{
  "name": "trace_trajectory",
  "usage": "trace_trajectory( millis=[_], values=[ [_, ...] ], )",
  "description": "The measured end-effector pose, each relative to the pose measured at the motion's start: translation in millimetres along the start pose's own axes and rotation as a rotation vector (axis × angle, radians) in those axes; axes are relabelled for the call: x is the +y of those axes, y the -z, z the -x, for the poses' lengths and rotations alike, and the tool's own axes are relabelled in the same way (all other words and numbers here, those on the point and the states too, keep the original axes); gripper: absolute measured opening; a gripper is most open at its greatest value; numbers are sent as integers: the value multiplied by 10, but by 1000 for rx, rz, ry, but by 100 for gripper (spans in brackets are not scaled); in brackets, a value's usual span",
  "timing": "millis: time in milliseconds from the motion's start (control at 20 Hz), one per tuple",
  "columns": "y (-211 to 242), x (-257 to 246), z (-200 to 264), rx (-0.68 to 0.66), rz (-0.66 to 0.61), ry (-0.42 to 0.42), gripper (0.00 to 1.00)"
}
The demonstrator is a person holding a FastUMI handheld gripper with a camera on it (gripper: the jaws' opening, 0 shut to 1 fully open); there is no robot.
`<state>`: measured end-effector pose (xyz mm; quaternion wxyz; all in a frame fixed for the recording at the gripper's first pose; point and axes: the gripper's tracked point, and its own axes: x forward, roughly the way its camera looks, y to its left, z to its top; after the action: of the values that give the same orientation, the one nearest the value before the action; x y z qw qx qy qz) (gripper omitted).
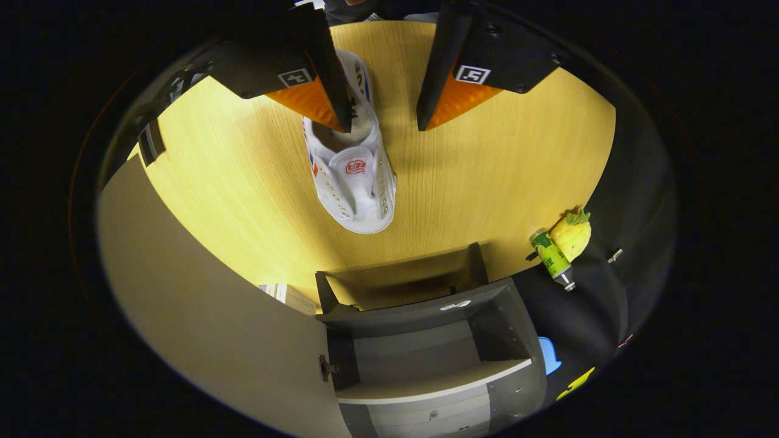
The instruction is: Open the shoe cabinet door, grab the shoes and put them into the shoe cabinet, then close the shoe cabinet door.
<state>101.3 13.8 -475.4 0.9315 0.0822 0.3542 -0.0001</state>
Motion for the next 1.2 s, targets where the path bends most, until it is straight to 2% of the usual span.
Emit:
trace_trajectory(
  millis=[50, 150, 300, 400, 450, 500, 550, 700, 850, 1200],
  values=[
    [-25, 25, -125, -19, 4, -9, 65],
    [-110, 34, -283, -79, 25, -3, 65],
    [-233, -60, -472, -162, 68, 45, 62],
    [-267, -95, -512, -196, 72, 62, 46],
    [-280, -46, -525, -209, 77, 34, 38],
    [-258, 0, -446, -195, 62, 7, 38],
    [-299, 23, -563, -209, 64, -5, 12],
    [-322, 7, -551, -187, 61, -32, 6],
    [-485, -19, -368, -203, 49, -41, 5],
    [-1163, 113, 472, -291, 14, -64, 5]
  ],
)
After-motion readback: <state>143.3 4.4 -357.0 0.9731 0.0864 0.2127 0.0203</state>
